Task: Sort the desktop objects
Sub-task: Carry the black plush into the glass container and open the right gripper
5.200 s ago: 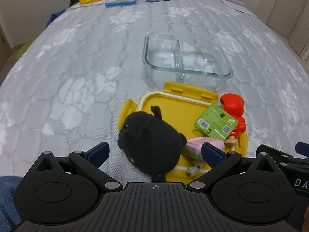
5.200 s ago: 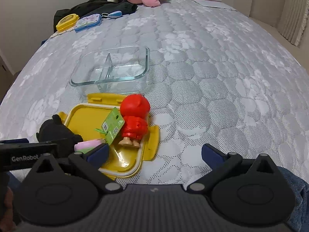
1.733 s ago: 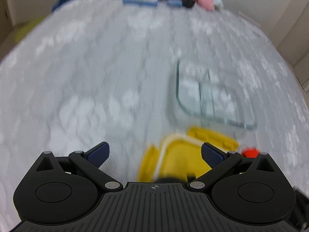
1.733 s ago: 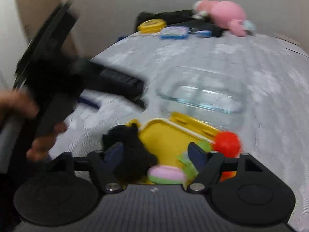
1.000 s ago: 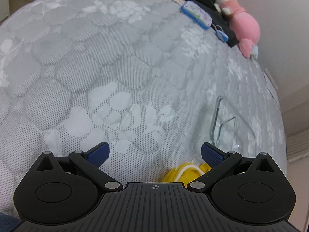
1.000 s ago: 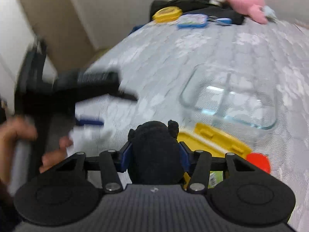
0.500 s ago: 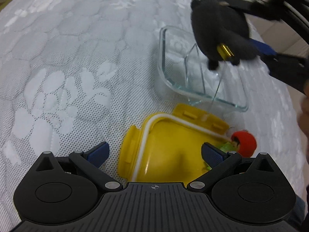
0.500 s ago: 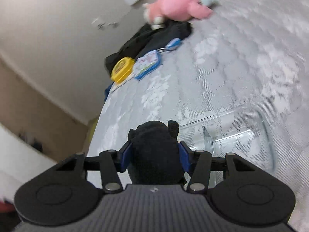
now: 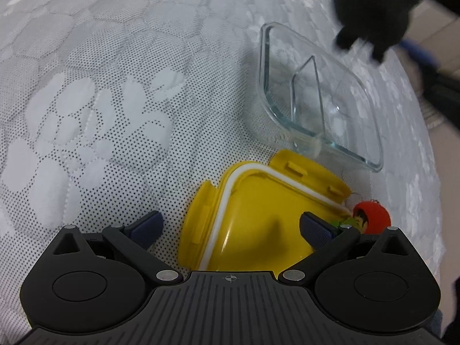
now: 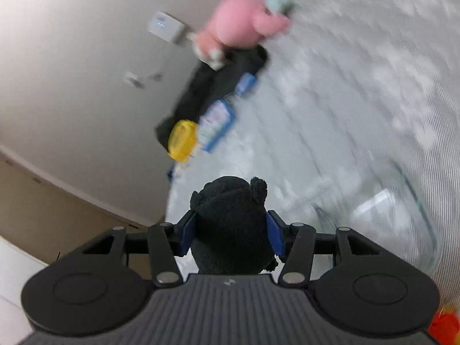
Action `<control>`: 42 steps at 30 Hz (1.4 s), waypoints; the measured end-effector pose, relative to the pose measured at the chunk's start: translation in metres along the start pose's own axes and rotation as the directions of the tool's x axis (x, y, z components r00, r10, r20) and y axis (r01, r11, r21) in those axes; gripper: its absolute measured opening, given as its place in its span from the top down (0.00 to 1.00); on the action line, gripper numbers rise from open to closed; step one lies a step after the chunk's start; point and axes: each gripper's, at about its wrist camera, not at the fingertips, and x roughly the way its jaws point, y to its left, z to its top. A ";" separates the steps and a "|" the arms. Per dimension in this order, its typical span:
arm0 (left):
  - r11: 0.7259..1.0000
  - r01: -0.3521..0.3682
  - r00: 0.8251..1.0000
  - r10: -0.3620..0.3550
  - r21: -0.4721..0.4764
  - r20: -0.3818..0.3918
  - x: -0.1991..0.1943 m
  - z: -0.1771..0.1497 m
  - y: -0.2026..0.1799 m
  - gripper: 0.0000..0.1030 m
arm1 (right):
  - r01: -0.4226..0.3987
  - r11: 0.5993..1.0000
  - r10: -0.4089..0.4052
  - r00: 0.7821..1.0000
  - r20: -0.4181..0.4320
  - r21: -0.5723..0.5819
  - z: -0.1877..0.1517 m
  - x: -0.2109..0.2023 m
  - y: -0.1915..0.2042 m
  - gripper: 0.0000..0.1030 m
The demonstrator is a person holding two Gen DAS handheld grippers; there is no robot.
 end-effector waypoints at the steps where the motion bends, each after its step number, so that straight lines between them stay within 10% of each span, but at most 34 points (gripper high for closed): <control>1: 1.000 -0.005 1.000 0.005 0.008 -0.002 0.001 -0.001 -0.001 0.00 | -0.010 1.000 0.010 1.000 0.008 -0.012 0.003 -0.005 0.006 0.47; 23: 0.995 -0.048 0.999 0.049 0.082 -0.021 0.008 -0.007 -0.011 0.00 | 0.128 0.989 -0.133 0.989 -0.059 -0.077 -0.027 0.016 -0.018 0.35; 29: 0.994 -0.055 0.998 0.057 0.090 -0.023 0.009 -0.010 -0.014 0.00 | 0.134 0.934 -0.169 0.982 -0.080 -0.332 -0.036 0.019 0.025 0.78; 38: 0.994 -0.057 0.998 0.059 0.097 -0.025 0.009 -0.012 -0.014 0.00 | 0.209 0.860 -0.297 0.947 -0.124 -0.465 -0.068 0.054 0.032 0.79; 42: 0.993 -0.059 0.998 0.061 0.099 -0.026 0.008 -0.013 -0.015 0.00 | 0.240 0.876 -0.326 0.934 -0.146 -0.418 -0.066 0.055 0.016 1.00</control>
